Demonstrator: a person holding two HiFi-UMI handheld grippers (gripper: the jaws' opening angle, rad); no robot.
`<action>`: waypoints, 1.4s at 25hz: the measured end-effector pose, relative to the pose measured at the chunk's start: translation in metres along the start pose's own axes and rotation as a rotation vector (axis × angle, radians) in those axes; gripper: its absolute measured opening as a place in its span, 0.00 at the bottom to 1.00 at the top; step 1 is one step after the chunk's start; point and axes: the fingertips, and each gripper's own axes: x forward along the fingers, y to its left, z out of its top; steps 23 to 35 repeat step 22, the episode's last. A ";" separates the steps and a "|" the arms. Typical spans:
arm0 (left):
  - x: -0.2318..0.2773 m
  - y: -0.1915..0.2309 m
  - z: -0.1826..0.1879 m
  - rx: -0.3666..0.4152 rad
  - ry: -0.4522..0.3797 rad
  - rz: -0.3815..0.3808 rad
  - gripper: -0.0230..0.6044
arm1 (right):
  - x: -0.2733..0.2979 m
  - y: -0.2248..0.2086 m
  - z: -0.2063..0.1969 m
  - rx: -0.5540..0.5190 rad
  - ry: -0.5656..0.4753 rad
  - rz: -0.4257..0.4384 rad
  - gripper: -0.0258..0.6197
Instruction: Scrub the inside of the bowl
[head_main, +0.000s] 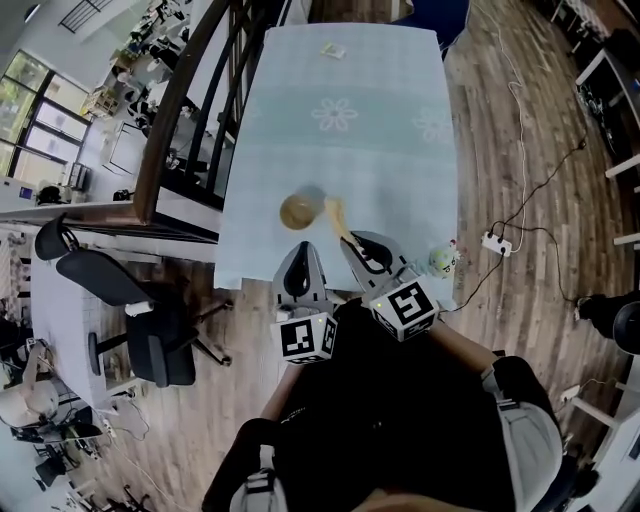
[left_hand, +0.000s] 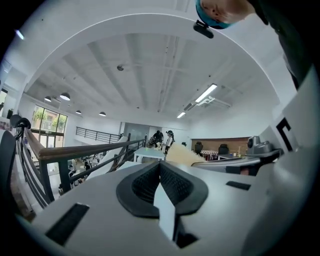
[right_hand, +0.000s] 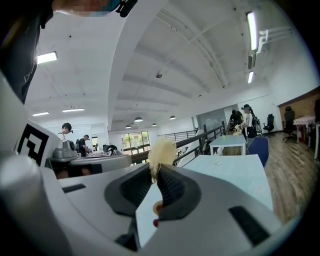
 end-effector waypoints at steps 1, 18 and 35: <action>-0.001 -0.002 -0.001 0.000 0.000 -0.002 0.06 | -0.001 0.000 0.000 0.002 -0.001 0.001 0.10; -0.006 -0.002 -0.011 0.001 0.040 0.060 0.06 | -0.001 0.003 -0.008 -0.007 0.033 0.064 0.10; -0.004 -0.004 -0.010 0.000 0.037 0.061 0.06 | -0.002 0.001 -0.007 -0.007 0.031 0.058 0.10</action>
